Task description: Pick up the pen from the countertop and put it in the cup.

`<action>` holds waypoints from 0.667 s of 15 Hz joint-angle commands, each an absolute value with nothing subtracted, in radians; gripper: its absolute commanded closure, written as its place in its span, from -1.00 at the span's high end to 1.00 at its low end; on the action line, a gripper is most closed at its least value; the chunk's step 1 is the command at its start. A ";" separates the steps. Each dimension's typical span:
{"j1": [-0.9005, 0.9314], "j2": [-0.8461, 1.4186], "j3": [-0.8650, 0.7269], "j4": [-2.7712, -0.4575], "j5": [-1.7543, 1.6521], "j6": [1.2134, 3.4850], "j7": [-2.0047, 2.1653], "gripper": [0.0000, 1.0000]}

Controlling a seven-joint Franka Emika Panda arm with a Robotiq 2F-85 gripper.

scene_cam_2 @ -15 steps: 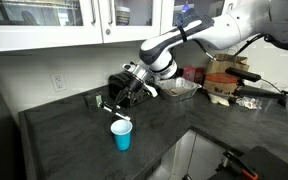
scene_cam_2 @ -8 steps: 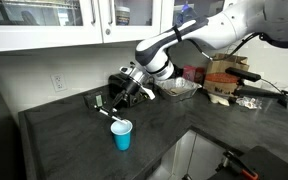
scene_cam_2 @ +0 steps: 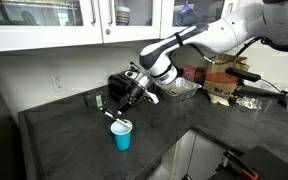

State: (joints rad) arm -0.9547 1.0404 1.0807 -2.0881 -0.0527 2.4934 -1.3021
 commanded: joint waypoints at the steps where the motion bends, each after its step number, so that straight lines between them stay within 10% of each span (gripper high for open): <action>1: -0.934 1.035 1.069 -2.081 -0.001 2.503 -1.338 -0.89; 6: -0.919 1.029 1.053 -2.100 0.023 2.560 -1.328 -0.89; 7: -0.918 1.027 1.048 -2.106 0.026 2.583 -1.326 -0.07; 10: -0.927 1.031 1.045 -2.118 0.026 2.618 -1.330 0.21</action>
